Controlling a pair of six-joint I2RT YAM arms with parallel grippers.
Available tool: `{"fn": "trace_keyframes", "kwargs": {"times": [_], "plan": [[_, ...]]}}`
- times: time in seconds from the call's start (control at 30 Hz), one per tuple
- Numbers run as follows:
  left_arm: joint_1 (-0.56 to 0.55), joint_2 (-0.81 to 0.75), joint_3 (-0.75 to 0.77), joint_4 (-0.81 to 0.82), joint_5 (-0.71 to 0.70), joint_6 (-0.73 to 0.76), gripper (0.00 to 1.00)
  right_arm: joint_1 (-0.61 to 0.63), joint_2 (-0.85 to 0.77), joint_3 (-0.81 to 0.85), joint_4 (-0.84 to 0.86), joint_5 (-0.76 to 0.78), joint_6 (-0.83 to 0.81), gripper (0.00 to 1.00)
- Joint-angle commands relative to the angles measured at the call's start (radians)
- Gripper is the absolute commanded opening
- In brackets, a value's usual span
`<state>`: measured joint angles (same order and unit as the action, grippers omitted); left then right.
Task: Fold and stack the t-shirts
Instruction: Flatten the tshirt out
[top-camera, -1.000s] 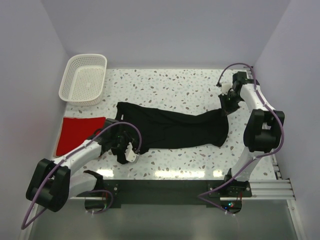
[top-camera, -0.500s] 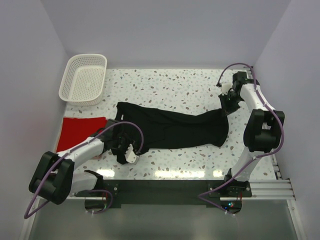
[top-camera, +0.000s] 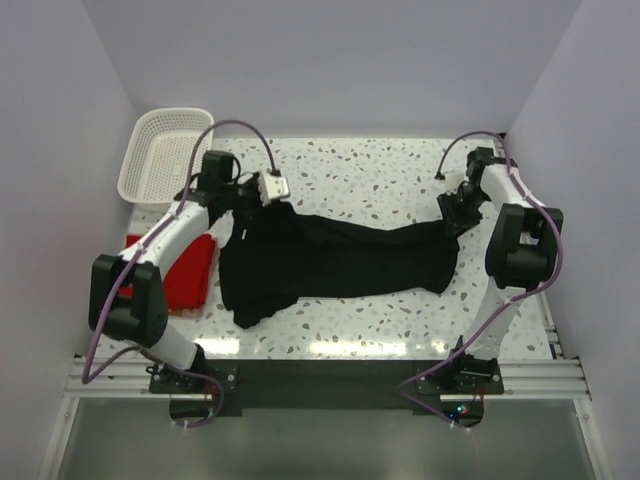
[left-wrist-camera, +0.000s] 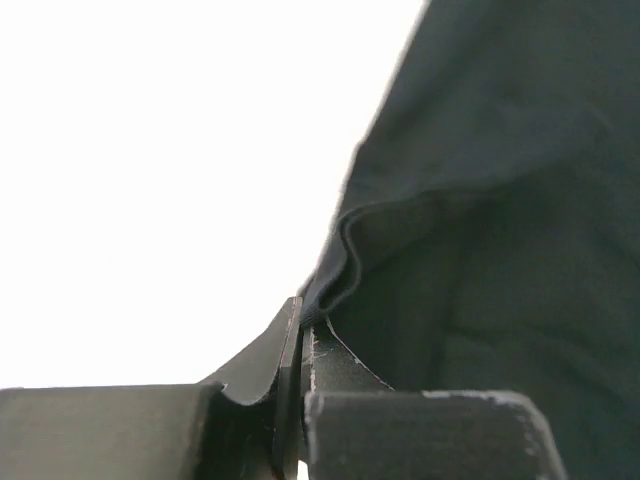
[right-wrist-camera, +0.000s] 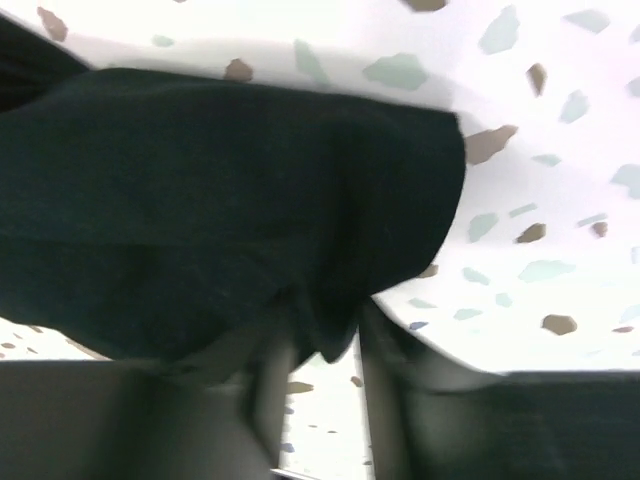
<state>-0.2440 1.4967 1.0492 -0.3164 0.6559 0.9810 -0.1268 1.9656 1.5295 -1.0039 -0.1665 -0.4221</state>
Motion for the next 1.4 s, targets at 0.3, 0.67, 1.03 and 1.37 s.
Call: {"fn": "trace_keyframes", "kwargs": {"times": [0.3, 0.67, 1.03, 1.37], "plan": [[0.066, 0.505, 0.675, -0.11, -0.157, -0.714, 0.0, -0.056, -0.043, 0.204, -0.082, -0.054, -0.101, 0.42], [0.107, 0.824, 0.971, -0.204, -0.18, -0.953, 0.0, 0.045, -0.149, 0.008, -0.113, -0.104, -0.328, 0.3], [0.107, 0.867, 0.994, -0.231, -0.182, -0.947, 0.0, 0.185, -0.191, -0.212, 0.096, 0.123, -0.435, 0.43], [0.107, 0.875, 0.994, -0.227, -0.182, -0.944, 0.0, 0.204, -0.241, -0.336, 0.26, 0.205, -0.535, 0.46]]}}
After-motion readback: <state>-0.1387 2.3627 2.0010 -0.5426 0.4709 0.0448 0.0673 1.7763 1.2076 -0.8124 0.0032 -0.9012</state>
